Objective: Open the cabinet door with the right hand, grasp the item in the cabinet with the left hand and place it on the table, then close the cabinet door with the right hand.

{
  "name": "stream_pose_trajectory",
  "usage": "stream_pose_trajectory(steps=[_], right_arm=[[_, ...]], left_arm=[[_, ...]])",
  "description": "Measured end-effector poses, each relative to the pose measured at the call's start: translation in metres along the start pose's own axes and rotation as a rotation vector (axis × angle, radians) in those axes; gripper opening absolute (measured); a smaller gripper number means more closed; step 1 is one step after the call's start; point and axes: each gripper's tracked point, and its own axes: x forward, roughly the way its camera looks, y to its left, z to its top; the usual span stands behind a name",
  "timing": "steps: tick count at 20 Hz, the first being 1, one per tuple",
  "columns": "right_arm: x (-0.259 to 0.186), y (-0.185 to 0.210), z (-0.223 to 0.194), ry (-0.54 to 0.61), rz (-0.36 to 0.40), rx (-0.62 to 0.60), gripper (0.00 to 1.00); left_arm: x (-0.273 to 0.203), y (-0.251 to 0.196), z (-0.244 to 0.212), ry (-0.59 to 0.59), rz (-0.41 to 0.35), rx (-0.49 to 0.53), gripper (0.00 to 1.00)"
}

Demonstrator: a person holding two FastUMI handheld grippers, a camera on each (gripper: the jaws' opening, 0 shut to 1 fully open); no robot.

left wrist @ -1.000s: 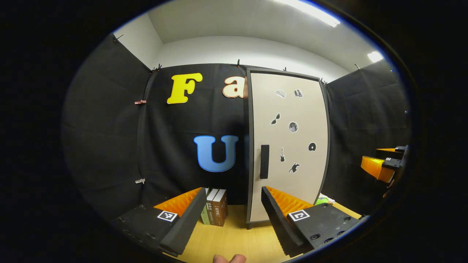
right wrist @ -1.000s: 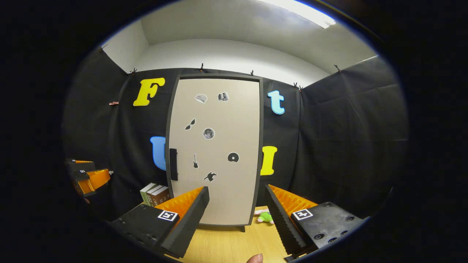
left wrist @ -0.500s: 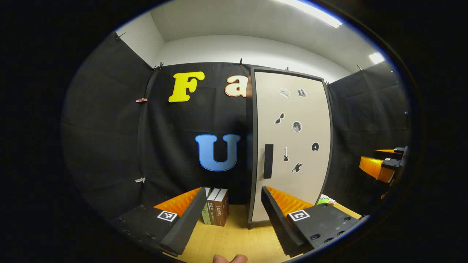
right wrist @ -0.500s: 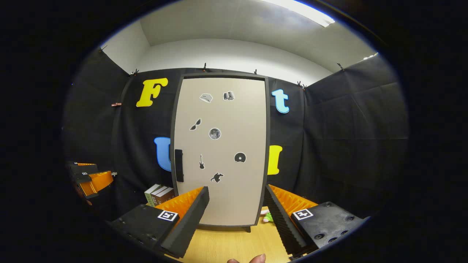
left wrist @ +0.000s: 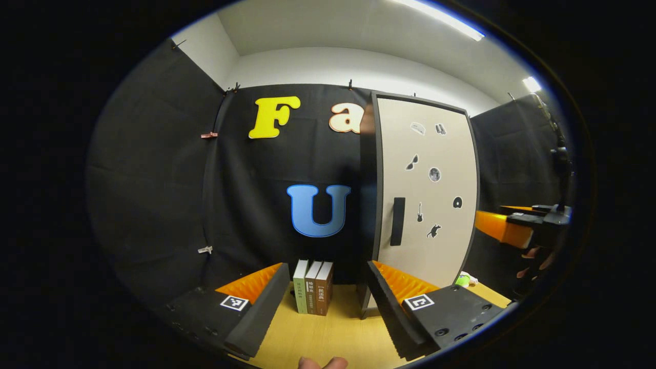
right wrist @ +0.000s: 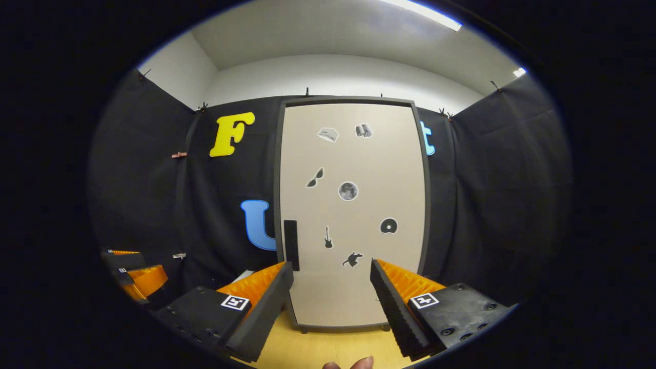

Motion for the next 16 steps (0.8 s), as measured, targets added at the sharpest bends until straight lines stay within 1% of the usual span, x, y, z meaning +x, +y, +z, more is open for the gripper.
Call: stream_pose_trajectory(steps=[3,6,13,14,15,16], right_arm=[[0.028,0.025,-0.007,-0.006,0.015,-0.008,0.98],[0.062,0.043,-0.022,0.006,0.015,-0.031,0.98],[0.148,0.055,-0.053,0.065,-0.023,0.03,0.98],[0.159,0.057,-0.056,0.067,-0.024,0.038,0.96],[0.169,0.062,-0.057,0.062,-0.017,0.041,0.91],[0.178,0.066,-0.06,0.058,-0.015,0.033,0.89]], left_arm=[[0.0,0.015,-0.003,0.001,0.018,0.008,0.94],[0.001,0.024,-0.011,0.022,0.023,-0.011,0.95],[0.002,0.039,-0.025,0.051,0.029,-0.02,0.95],[0.002,0.041,-0.026,0.056,0.029,-0.025,0.95],[0.003,0.042,-0.029,0.059,0.03,-0.028,0.94],[0.003,0.045,-0.03,0.061,0.032,-0.031,0.95]])
